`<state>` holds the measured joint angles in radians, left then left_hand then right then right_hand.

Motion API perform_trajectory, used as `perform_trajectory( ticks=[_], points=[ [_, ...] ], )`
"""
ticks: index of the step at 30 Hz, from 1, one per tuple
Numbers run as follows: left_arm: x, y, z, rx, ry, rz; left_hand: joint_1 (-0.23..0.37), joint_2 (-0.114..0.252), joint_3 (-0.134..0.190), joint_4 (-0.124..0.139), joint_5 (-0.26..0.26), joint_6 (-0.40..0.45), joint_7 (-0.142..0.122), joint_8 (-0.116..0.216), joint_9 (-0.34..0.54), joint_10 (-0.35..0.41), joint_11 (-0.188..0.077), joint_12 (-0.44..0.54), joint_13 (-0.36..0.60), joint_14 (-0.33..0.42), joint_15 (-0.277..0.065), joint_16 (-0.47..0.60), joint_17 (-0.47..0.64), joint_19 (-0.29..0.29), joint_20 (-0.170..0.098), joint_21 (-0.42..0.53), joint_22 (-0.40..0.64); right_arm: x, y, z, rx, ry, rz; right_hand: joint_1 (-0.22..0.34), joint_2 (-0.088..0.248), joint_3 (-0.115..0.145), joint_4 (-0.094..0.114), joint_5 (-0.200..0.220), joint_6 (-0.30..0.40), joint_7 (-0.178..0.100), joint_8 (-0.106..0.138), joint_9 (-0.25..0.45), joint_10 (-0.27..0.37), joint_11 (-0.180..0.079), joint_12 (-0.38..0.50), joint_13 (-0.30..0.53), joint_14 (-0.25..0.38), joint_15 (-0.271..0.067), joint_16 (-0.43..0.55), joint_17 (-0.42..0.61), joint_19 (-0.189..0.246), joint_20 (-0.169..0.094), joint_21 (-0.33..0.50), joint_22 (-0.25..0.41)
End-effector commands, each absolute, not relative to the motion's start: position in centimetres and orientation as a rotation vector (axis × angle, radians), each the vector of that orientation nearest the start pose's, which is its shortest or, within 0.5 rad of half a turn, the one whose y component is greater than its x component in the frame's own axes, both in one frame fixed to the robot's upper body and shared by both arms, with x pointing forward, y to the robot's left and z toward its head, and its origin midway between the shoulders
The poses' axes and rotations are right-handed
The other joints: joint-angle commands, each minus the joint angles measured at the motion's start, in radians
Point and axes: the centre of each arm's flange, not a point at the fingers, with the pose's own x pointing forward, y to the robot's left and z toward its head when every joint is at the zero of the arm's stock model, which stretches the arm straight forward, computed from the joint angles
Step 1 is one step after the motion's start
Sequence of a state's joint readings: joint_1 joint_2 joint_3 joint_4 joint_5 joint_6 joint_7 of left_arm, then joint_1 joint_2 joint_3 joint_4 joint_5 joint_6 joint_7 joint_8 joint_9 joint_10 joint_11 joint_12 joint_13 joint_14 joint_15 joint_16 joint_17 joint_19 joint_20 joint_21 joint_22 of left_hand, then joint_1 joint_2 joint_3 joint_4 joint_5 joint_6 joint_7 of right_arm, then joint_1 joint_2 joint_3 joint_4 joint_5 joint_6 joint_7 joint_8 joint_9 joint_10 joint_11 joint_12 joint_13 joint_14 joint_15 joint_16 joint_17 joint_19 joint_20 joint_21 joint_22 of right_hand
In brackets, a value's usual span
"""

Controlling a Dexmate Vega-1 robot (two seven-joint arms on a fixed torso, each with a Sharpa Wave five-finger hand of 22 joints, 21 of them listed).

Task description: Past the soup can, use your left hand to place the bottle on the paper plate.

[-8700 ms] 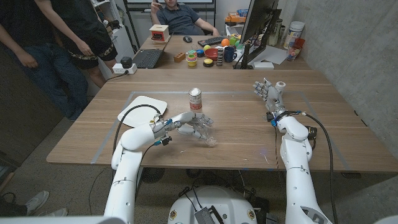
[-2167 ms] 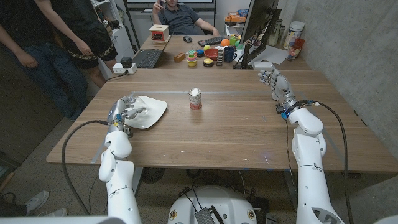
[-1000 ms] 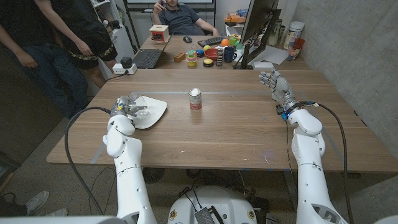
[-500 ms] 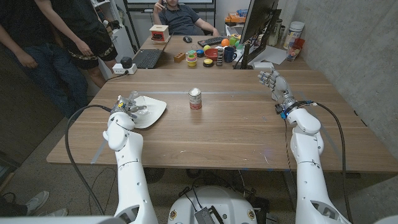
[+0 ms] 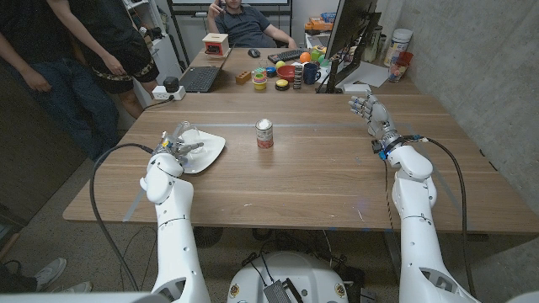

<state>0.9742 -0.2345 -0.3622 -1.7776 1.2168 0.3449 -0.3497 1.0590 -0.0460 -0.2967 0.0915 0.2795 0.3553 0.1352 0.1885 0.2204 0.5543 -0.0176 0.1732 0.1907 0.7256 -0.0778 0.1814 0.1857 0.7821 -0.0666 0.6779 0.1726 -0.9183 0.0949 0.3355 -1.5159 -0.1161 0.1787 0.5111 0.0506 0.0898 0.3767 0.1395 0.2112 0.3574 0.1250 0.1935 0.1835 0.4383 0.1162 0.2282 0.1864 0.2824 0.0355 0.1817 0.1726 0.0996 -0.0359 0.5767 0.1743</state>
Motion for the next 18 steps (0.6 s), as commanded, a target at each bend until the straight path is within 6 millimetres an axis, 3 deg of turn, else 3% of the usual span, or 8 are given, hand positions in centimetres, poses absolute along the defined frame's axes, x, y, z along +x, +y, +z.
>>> perform_trajectory(
  ticks=[1, 4, 18],
  points=[
    [58.62, 37.46, -4.18, 0.707, -0.037, 0.513, -0.029, -0.032, -0.025, 0.007, 0.017, -0.062, 0.028, -0.001, 0.002, -0.062, 0.032, -0.001, 0.004, -0.067, -0.048, -0.003, 0.002, -0.04, 0.025, -0.029, 0.001, 61.45, -30.4, 0.45, -0.124, -0.716, 0.154, -0.008, 0.004, -0.004, -0.001, 0.009, 0.011, -0.001, 0.003, 0.005, 0.004, -0.003, -0.001, 0.003, 0.009, 0.003, 0.003, -0.001, 0.006, -0.025, -0.003, 0.003],
    [58.58, 37.43, -4.12, 0.708, -0.042, 0.51, -0.039, -0.043, -0.03, 0.01, 0.022, -0.075, 0.035, 0.0, 0.002, -0.087, 0.049, -0.002, 0.004, -0.093, -0.039, -0.004, 0.002, -0.058, 0.037, -0.043, 0.0, 61.48, -30.43, 0.51, -0.122, -0.72, 0.157, -0.008, 0.003, -0.005, -0.001, 0.009, 0.011, 0.0, 0.003, 0.005, 0.004, -0.001, -0.001, 0.003, 0.01, 0.003, 0.003, 0.0, 0.006, -0.026, -0.004, 0.004],
    [58.05, 37.27, -3.58, 0.677, -0.098, 0.509, -0.088, -0.072, -0.042, 0.026, 0.037, -0.103, 0.048, 0.005, 0.0, -0.129, 0.065, 0.004, 0.005, -0.145, -0.007, 0.0, 0.002, -0.097, 0.06, -0.077, 0.001, 61.57, -30.54, 0.76, -0.126, -0.721, 0.157, -0.01, 0.002, -0.008, 0.0, 0.009, 0.011, 0.0, 0.003, 0.005, 0.004, -0.001, -0.002, 0.003, 0.01, 0.003, 0.002, 0.0, 0.008, -0.027, -0.008, 0.004]
  ],
)
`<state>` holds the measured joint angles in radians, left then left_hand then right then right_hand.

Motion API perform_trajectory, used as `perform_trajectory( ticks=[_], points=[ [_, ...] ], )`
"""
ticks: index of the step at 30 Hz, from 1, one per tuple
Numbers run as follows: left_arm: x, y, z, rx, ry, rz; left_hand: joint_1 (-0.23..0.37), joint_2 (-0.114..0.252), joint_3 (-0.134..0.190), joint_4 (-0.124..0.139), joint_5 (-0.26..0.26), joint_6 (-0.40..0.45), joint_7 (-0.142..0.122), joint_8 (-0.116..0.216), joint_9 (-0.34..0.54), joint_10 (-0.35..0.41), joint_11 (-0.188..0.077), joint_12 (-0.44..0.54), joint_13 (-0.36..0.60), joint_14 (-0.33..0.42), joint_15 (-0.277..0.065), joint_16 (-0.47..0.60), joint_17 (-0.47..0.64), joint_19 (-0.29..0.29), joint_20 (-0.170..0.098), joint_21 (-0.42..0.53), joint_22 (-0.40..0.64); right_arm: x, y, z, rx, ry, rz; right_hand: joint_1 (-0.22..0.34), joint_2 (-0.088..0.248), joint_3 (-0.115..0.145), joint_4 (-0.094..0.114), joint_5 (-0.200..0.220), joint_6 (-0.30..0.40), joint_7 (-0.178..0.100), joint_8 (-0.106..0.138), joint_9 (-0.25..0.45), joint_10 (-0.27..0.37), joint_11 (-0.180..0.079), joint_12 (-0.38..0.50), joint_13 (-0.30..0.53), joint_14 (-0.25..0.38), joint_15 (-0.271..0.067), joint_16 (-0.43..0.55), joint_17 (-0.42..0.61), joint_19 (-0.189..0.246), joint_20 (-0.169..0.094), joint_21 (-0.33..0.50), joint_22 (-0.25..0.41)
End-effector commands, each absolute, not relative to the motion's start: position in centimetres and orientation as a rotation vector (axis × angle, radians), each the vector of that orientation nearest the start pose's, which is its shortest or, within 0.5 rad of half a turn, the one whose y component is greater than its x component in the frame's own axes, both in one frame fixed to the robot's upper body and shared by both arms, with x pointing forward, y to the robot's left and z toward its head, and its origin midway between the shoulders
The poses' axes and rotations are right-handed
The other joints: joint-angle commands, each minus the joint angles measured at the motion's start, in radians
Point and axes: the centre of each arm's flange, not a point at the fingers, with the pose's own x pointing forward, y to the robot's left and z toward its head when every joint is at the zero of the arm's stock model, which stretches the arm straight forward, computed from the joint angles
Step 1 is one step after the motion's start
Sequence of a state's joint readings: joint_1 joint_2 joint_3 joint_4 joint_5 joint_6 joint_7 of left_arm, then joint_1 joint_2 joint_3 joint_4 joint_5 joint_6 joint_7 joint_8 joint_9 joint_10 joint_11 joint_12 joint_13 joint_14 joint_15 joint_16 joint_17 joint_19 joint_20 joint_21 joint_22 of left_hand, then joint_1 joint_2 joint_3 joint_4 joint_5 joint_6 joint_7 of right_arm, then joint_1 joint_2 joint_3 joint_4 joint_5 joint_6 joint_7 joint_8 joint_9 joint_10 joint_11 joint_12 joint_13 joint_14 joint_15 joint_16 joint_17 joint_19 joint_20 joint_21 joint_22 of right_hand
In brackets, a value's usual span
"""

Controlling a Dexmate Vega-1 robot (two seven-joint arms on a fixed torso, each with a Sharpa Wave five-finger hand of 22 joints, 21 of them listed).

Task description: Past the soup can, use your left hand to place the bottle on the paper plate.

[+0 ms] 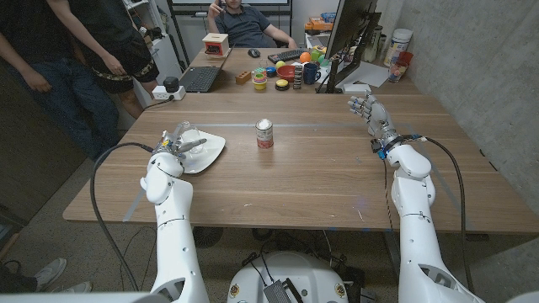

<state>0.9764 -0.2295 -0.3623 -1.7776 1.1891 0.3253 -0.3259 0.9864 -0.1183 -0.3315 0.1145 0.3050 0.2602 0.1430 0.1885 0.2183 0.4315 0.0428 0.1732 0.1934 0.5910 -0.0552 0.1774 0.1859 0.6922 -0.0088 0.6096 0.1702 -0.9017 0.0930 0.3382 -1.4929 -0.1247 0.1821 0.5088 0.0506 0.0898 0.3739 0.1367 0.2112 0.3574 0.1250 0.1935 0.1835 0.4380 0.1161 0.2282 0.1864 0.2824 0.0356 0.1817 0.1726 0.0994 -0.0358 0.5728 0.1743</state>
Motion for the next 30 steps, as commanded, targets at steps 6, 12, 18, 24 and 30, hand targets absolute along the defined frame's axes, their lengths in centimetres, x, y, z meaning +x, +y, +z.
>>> perform_trajectory(
  ticks=[6, 12, 18, 24, 30],
  points=[
    [57.6, 37.1, -3.1, 0.671, -0.125, 0.522, -0.026, -0.002, -0.007, 0.006, 0.014, -0.004, 0.041, 0.009, 0.002, -0.011, 0.006, 0.006, 0.002, -0.014, -0.028, 0.007, 0.002, -0.014, 0.006, -0.016, 0.004, 61.6, -30.6, 0.7, -0.126, -0.721, 0.162, -0.011, 0.002, -0.006, 0.004, 0.01, 0.011, 0.001, 0.002, 0.005, 0.004, -0.001, -0.002, 0.003, 0.012, 0.004, 0.003, 0.0, 0.009, -0.026, -0.005, 0.004],
    [56.9, 37.1, -2.7, 0.664, -0.164, 0.527, -0.035, -0.003, -0.007, 0.009, 0.016, -0.004, 0.042, 0.01, 0.002, -0.011, 0.005, 0.008, 0.002, -0.018, -0.028, 0.008, 0.002, -0.019, 0.007, -0.021, 0.004, 61.5, -30.6, 0.7, -0.125, -0.722, 0.158, -0.012, 0.001, -0.007, 0.004, 0.01, 0.012, 0.002, 0.002, 0.005, 0.005, 0.001, -0.002, 0.003, 0.011, 0.004, 0.003, 0.0, 0.01, -0.026, -0.007, 0.004],
    [56.3, 36.7, -2.2, 0.665, -0.19, 0.525, -0.043, -0.005, -0.007, 0.012, 0.019, -0.003, 0.042, 0.012, 0.001, -0.014, 0.006, 0.009, 0.002, -0.022, -0.026, 0.009, 0.002, -0.021, 0.007, -0.026, 0.004, 61.5, -30.7, 0.7, -0.126, -0.723, 0.161, -0.013, 0.001, -0.009, 0.005, 0.01, 0.012, 0.002, 0.002, 0.005, 0.006, -0.001, -0.002, 0.003, 0.012, 0.003, 0.002, 0.0, 0.011, -0.026, -0.009, 0.004],
    [55.7, 36.6, -1.5, 0.664, -0.232, 0.54, -0.058, -0.009, -0.006, 0.016, 0.025, -0.018, 0.041, 0.009, 0.0, -0.03, 0.011, 0.008, 0.002, -0.051, -0.016, 0.005, 0.002, -0.044, 0.017, -0.042, 0.004, 61.4, -30.8, 0.6, -0.124, -0.725, 0.157, -0.014, 0.0, -0.011, 0.005, 0.01, 0.013, 0.002, 0.003, 0.005, 0.007, 0.0, -0.002, 0.003, 0.013, 0.005, 0.003, 0.0, 0.013, -0.026, -0.01, 0.004],
    [55.3, 36.6, -1.1, 0.653, -0.252, 0.554, -0.067, -0.009, -0.006, 0.018, 0.028, -0.019, 0.041, 0.01, 0.0, -0.038, 0.011, 0.007, 0.002, -0.059, -0.014, 0.006, 0.002, -0.052, 0.022, -0.049, 0.004, 61.3, -31.0, 0.5, -0.12, -0.725, 0.153, -0.015, -0.001, -0.012, 0.006, 0.01, 0.015, 0.004, 0.003, 0.005, 0.007, 0.0, -0.002, 0.003, 0.014, 0.005, 0.003, 0.0, 0.015, -0.026, -0.012, 0.004]
  ],
)
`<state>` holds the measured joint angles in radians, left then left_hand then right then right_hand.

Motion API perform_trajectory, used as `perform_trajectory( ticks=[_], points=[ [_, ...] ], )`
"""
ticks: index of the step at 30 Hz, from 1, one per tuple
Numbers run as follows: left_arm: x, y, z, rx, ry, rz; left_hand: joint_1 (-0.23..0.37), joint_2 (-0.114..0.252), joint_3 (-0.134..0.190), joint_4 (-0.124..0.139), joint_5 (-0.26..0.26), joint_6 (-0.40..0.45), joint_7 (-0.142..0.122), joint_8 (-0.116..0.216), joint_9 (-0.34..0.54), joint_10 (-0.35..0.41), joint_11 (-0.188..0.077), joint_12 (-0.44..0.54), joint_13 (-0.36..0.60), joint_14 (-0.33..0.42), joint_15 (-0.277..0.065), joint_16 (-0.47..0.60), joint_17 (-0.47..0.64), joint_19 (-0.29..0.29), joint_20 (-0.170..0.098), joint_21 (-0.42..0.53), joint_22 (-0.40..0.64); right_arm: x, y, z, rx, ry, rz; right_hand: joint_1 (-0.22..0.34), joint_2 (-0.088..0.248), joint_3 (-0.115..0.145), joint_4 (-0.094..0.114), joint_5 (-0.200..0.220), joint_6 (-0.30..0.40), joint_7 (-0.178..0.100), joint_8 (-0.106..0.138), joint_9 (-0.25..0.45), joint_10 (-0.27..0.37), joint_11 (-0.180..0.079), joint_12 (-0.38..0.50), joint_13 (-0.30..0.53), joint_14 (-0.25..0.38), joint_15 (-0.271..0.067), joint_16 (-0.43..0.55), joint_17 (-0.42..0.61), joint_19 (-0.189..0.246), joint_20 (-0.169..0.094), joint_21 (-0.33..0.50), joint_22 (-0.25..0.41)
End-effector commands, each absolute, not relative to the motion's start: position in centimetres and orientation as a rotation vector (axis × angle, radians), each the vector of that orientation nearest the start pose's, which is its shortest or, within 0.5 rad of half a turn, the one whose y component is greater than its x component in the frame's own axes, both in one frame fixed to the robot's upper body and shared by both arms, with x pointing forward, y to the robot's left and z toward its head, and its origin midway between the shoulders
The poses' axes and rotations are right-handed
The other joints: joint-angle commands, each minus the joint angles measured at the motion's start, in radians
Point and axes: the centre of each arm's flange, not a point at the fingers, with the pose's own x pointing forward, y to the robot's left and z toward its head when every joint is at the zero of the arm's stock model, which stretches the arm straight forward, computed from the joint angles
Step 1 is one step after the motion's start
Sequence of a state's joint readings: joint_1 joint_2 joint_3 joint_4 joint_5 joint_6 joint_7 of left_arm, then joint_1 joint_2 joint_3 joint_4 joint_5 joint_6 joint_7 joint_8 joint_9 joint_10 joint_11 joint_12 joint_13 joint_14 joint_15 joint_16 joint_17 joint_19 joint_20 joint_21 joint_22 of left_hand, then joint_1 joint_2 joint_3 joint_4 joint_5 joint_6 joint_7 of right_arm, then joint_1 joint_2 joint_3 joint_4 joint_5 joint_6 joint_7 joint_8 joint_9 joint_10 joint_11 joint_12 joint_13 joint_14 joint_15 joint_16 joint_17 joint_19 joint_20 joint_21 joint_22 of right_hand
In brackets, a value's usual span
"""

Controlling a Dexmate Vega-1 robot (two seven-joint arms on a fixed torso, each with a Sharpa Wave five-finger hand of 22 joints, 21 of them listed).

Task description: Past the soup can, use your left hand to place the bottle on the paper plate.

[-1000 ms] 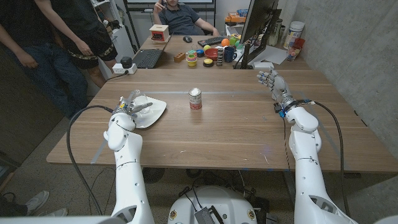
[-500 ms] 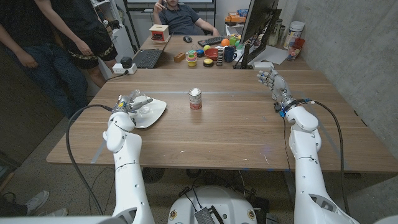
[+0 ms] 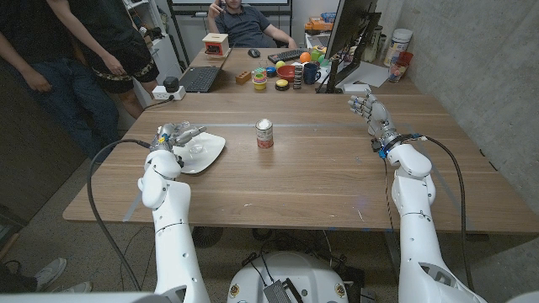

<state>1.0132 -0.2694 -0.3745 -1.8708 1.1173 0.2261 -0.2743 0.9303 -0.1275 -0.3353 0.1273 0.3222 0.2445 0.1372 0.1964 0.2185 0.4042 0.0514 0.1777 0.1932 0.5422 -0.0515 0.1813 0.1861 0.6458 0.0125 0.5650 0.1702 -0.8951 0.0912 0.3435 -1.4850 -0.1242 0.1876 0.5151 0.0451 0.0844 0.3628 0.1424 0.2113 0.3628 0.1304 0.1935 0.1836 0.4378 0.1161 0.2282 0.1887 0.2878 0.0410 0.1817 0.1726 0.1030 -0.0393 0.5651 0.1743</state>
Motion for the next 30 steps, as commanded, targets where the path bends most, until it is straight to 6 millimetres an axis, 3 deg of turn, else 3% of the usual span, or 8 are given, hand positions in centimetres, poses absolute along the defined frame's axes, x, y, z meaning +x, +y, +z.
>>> perform_trajectory(
  ticks=[1, 16, 30],
  points=[
    [55.3, 36.6, -1.0, 0.629, -0.25, 0.537, -0.012, 0.0, -0.002, 0.006, 0.011, -0.006, 0.046, 0.002, -0.001, -0.012, 0.003, 0.003, 0.002, -0.012, -0.016, 0.002, 0.002, -0.007, 0.003, -0.006, 0.004, 61.3, -31.0, 0.5, -0.122, -0.723, 0.153, -0.01, 0.004, -0.002, 0.0, 0.011, 0.01, -0.002, 0.003, 0.005, 0.007, -0.001, -0.003, 0.001, 0.009, 0.0, 0.003, 0.0, 0.012, -0.024, -0.004, 0.004],
    [54.2, 36.5, -0.1, 0.623, -0.299, 0.548, -0.049, -0.004, 0.0, 0.013, 0.023, -0.044, 0.028, -0.004, -0.004, -0.065, 0.011, -0.001, 0.001, -0.079, 0.019, -0.002, 0.001, -0.047, 0.069, -0.044, 0.005, 61.2, -31.0, 0.5, -0.125, -0.727, 0.154, -0.011, 0.004, -0.004, 0.001, 0.012, 0.011, -0.002, 0.003, 0.005, 0.01, 0.0, -0.002, 0.001, 0.01, 0.0, 0.003, 0.0, 0.014, -0.023, -0.009, 0.004],
    [53.3, 36.2, 1.3, 0.597, -0.358, 0.531, -0.071, -0.001, 0.001, 0.016, 0.03, -0.086, 0.009, -0.01, -0.005, -0.099, 0.023, 0.0, 0.001, -0.118, 0.034, -0.002, 0.002, -0.065, 0.081, -0.065, 0.006, 61.2, -31.0, 0.3, -0.131, -0.722, 0.151, -0.012, 0.005, -0.007, 0.002, 0.013, 0.015, -0.002, 0.004, 0.005, 0.014, 0.002, -0.002, 0.001, 0.013, -0.002, 0.003, 0.0, 0.017, -0.022, -0.013, 0.004]
  ],
)
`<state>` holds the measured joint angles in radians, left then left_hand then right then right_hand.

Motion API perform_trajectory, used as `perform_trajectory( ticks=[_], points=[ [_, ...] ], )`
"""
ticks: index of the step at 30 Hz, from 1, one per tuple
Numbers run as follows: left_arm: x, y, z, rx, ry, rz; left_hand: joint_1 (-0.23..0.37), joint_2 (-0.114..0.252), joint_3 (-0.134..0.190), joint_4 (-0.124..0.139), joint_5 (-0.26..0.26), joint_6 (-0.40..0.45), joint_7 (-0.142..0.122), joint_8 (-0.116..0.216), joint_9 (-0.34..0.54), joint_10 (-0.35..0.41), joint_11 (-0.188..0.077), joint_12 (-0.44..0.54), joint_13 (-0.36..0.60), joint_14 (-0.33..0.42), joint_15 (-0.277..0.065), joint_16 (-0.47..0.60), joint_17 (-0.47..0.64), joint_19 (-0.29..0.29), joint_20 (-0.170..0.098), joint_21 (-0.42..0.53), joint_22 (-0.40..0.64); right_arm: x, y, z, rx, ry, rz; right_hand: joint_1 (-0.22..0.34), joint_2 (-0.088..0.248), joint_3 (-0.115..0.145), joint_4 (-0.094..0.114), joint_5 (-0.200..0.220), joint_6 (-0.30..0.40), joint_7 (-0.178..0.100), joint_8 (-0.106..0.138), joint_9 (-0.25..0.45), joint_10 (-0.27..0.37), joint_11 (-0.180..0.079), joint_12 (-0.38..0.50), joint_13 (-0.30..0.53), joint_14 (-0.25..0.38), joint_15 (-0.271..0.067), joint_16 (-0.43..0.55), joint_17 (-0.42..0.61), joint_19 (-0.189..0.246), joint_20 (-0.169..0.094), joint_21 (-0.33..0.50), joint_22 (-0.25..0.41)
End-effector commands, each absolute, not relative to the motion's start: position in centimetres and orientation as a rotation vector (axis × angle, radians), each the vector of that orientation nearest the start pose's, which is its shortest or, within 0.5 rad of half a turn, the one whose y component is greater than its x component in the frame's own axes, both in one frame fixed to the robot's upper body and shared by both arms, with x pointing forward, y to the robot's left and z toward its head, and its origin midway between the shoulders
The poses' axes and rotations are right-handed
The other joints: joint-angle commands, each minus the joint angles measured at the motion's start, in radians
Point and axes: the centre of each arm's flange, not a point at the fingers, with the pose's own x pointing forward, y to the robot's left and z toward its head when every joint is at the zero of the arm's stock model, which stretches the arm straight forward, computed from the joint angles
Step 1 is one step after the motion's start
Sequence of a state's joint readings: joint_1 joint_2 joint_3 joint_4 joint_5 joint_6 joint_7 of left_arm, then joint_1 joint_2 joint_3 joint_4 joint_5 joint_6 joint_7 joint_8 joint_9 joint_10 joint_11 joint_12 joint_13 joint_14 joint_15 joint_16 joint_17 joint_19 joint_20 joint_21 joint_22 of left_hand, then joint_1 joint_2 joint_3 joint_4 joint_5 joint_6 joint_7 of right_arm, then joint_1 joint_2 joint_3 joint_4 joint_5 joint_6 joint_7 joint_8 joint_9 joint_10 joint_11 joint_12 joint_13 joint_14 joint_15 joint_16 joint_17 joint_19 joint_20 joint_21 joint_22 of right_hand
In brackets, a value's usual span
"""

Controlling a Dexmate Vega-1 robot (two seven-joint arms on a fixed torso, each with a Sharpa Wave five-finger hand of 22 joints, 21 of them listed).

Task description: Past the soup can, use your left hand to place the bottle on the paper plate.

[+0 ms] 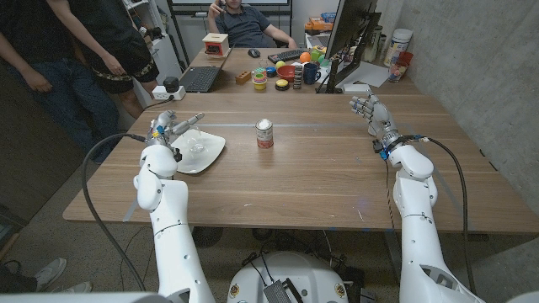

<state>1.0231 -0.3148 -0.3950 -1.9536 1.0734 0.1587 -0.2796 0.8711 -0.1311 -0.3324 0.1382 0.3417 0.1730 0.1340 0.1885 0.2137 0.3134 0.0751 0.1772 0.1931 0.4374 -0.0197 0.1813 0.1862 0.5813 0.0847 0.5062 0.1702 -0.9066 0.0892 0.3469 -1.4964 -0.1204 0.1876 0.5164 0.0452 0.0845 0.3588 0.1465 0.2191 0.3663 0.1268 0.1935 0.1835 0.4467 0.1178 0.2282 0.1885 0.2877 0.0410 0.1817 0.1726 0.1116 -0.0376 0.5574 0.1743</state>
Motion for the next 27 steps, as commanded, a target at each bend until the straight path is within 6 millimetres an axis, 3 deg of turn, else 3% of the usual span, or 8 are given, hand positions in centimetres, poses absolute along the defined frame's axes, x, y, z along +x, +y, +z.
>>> perform_trajectory(
  ticks=[1, 4, 9, 18, 25, 27],
  points=[
    [53.2, 36.1, 1.3, 0.602, -0.357, 0.537, -0.012, 0.003, -0.002, 0.006, 0.011, -0.015, 0.013, -0.002, -0.001, -0.01, -0.002, 0.001, 0.001, -0.014, 0.002, -0.002, 0.002, -0.001, 0.009, -0.007, 0.006, 61.2, -31.0, 0.3, -0.129, -0.721, 0.152, -0.012, 0.005, -0.003, -0.002, 0.005, 0.011, 0.003, 0.003, 0.005, 0.005, 0.0, -0.002, 0.001, 0.013, -0.001, 0.003, 0.0, 0.008, -0.024, -0.005, 0.004],
    [53.1, 36.0, 1.6, 0.599, -0.369, 0.523, -0.017, 0.004, -0.001, 0.006, 0.012, -0.024, 0.012, -0.003, -0.001, -0.019, -0.002, 0.0, 0.001, -0.024, 0.004, -0.002, 0.002, -0.009, 0.012, -0.013, 0.006, 61.3, -30.9, 0.3, -0.132, -0.723, 0.155, -0.012, 0.005, -0.004, -0.002, 0.005, 0.013, 0.004, 0.004, 0.005, 0.005, 0.0, -0.002, 0.001, 0.013, -0.001, 0.003, 0.0, 0.009, -0.024, -0.006, 0.004],
    [52.8, 35.9, 2.0, 0.581, -0.398, 0.515, -0.03, 0.005, -0.002, 0.008, 0.015, -0.046, -0.012, -0.003, -0.002, -0.045, -0.005, -0.001, 0.001, -0.045, 0.013, -0.002, 0.002, -0.035, 0.034, -0.03, 0.007, 61.6, -30.8, 0.2, -0.136, -0.715, 0.159, -0.013, 0.005, -0.004, -0.002, 0.005, 0.014, 0.004, 0.004, 0.005, 0.006, 0.001, -0.002, 0.002, 0.014, -0.001, 0.003, 0.0, 0.01, -0.024, -0.007, 0.004],
    [52.2, 35.8, 2.7, 0.576, -0.416, 0.513, -0.064, 0.01, -0.001, 0.011, 0.022, -0.081, -0.038, 0.0, -0.004, -0.095, 0.001, 0.002, 0.001, -0.123, 0.048, -0.007, 0.003, -0.099, 0.066, -0.073, 0.009, 61.6, -30.9, 0.1, -0.139, -0.716, 0.156, -0.013, 0.005, -0.006, -0.001, 0.006, 0.016, 0.004, 0.004, 0.005, 0.008, 0.001, -0.001, 0.002, 0.017, -0.001, 0.003, 0.0, 0.012, -0.024, -0.01, 0.005],
    [51.8, 35.7, 3.1, 0.577, -0.426, 0.513, -0.075, 0.013, 0.0, 0.011, 0.025, -0.091, -0.034, 0.003, -0.006, -0.108, 0.007, 0.006, 0.001, -0.159, 0.068, -0.007, 0.003, -0.129, 0.085, -0.093, 0.009, 61.7, -30.8, 0.0, -0.139, -0.714, 0.157, -0.013, 0.005, -0.007, -0.001, 0.006, 0.016, 0.003, 0.004, 0.005, 0.009, 0.001, -0.001, 0.002, 0.017, -0.001, 0.003, 0.0, 0.013, -0.025, -0.012, 0.005],
    [51.7, 35.7, 3.1, 0.562, -0.435, 0.5, -0.081, 0.014, 0.0, 0.011, 0.027, -0.093, -0.035, 0.005, -0.006, -0.111, 0.008, 0.008, 0.001, -0.173, 0.078, -0.006, 0.003, -0.143, 0.103, -0.102, 0.01, 61.7, -30.8, 0.1, -0.139, -0.714, 0.159, -0.013, 0.005, -0.007, -0.001, 0.006, 0.017, 0.003, 0.004, 0.005, 0.009, 0.002, -0.001, 0.002, 0.017, -0.002, 0.003, 0.0, 0.012, -0.024, -0.013, 0.005]
  ],
)
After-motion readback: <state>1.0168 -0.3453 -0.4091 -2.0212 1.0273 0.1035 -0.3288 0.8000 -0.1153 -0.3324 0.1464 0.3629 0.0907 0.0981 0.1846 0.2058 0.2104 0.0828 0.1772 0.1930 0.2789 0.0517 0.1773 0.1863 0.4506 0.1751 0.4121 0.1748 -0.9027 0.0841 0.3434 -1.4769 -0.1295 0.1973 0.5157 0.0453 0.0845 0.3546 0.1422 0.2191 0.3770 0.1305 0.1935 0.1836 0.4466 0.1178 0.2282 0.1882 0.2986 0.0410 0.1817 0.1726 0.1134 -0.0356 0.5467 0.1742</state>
